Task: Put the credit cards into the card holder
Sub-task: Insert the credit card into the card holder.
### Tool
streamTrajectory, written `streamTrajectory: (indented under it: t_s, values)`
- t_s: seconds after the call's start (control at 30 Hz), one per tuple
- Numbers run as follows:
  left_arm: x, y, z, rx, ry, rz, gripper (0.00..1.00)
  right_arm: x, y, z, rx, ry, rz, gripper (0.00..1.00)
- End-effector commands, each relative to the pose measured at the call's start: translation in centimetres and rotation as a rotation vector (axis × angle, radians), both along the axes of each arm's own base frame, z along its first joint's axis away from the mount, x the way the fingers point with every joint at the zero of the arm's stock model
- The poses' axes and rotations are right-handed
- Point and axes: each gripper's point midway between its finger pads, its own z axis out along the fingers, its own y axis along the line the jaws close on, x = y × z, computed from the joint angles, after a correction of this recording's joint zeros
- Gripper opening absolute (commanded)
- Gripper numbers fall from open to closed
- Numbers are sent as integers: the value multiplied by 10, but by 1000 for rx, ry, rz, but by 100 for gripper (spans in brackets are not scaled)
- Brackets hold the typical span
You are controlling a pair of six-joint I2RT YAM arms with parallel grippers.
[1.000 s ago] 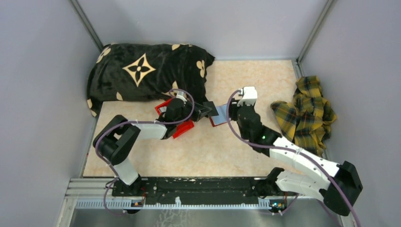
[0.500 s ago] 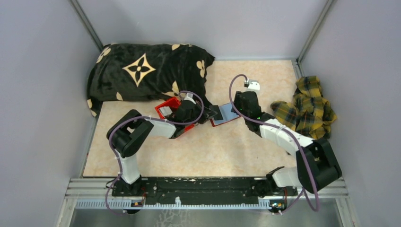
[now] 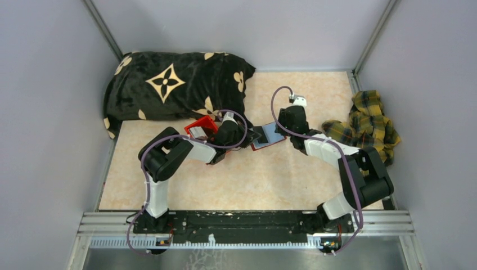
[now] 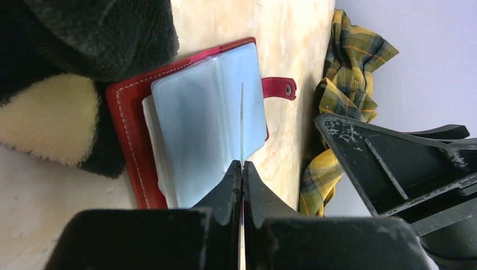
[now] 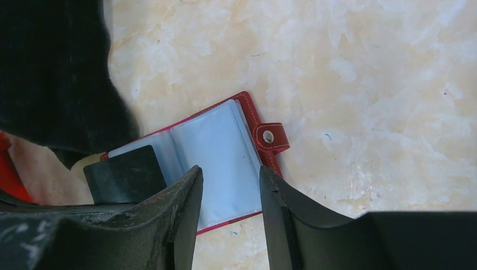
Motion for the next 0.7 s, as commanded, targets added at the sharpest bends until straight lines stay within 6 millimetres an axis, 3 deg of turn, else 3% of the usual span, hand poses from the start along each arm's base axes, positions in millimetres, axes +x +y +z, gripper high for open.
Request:
streamTrajectory:
  t_s: [0.0, 0.67]
  values:
    - [12, -9, 7, -22, -53, 29, 0, 27, 10, 28, 58, -90, 15, 41]
    - [21, -11, -11, 59, -54, 89, 0, 39, 14, -3, 66, -24, 31, 27]
